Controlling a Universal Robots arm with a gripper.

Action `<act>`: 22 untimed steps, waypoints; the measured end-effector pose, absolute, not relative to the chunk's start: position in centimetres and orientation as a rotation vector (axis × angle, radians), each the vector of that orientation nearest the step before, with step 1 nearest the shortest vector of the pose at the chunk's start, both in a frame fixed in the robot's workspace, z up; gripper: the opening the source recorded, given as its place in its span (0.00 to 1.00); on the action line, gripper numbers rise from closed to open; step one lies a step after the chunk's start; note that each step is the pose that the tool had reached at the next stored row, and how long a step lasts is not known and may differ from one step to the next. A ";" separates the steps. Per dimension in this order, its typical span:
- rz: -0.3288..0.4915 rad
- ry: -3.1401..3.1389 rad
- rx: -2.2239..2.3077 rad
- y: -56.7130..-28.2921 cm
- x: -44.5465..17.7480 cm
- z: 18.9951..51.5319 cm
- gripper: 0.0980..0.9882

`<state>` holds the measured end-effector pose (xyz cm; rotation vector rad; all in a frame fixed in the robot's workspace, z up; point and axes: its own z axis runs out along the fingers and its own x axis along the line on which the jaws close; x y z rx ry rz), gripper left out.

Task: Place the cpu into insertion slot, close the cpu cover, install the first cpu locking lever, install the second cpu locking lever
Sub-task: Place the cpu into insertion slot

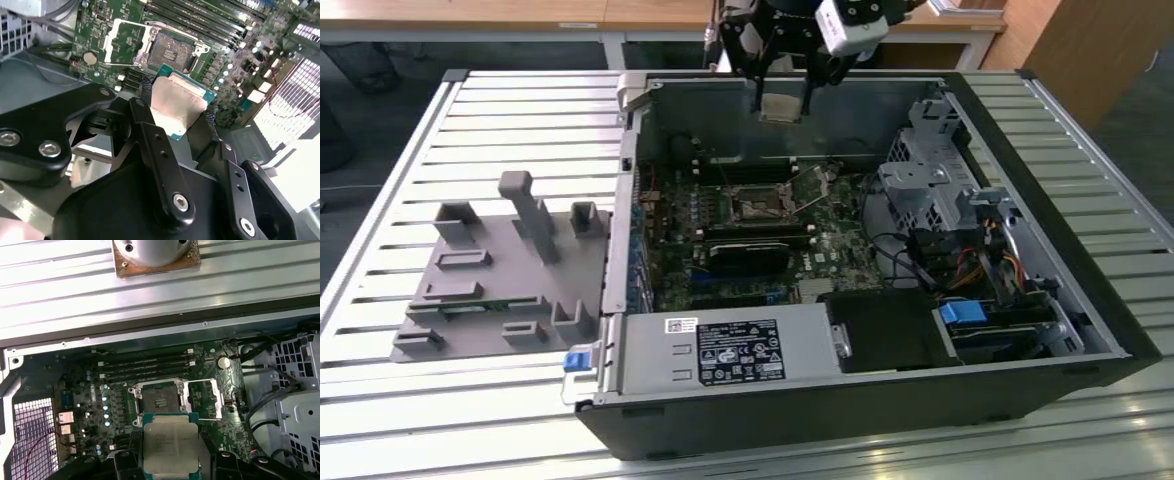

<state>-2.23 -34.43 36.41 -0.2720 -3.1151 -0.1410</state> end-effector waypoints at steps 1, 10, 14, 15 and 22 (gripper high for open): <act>-0.141 -3.114 -0.293 -34.4 -2.2 36.4 0.49; -0.140 -3.096 -0.478 -34.4 -2.2 36.3 0.49; -0.139 -3.084 -0.567 -34.4 -2.2 36.3 0.49; -0.139 -3.081 -0.589 -34.4 -2.2 36.3 0.49; -0.139 -3.051 -0.746 -34.4 -2.2 36.2 0.49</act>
